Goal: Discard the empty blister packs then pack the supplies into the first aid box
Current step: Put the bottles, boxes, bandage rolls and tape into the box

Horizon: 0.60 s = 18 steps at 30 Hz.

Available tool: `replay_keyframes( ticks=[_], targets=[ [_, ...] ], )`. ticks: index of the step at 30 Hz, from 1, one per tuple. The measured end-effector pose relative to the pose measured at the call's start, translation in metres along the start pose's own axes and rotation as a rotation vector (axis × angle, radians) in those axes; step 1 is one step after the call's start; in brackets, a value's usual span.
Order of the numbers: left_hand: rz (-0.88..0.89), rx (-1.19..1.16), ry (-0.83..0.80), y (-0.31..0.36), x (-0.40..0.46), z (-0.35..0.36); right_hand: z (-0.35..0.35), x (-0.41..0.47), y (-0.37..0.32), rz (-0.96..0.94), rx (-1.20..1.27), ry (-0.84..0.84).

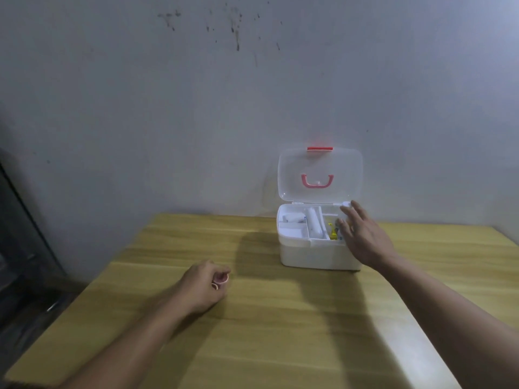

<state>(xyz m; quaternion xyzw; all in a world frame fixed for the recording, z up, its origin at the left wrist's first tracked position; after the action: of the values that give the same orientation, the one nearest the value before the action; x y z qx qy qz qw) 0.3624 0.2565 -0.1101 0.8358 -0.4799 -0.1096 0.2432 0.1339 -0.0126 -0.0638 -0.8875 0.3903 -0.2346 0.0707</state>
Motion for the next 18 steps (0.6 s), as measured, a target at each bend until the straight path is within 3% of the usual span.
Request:
replay_keyframes(
  ticks=[4, 9, 13, 18],
  targets=[
    [0.043, -0.032, 0.103, 0.027, 0.013, -0.013, 0.000, 0.000, -0.001, 0.001, 0.011, -0.009],
    [0.259, -0.141, 0.229, 0.113, 0.046, -0.039, 0.000, 0.000, 0.000, 0.007, 0.015, -0.012],
    [0.346, -0.125, 0.145, 0.165, 0.077, -0.029, 0.000, 0.000, 0.001, 0.010, 0.022, -0.010],
    [0.336, -0.034, 0.046, 0.183, 0.102, -0.006, 0.000, -0.001, -0.001, 0.006, 0.012, -0.019]
  ],
)
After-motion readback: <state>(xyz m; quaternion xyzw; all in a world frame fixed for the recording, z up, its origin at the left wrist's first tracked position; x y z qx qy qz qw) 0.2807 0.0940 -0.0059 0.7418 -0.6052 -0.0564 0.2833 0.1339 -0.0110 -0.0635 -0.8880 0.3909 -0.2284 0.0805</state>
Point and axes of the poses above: each hand's wrist, its own x-axis towards the middle knuckle, its own z-axis out of the palm, y = z × x, the point moved 7 cm from there along x, towards the middle knuckle, and after that the axes turned 5 degrees about -x, right-handed, at the moved point
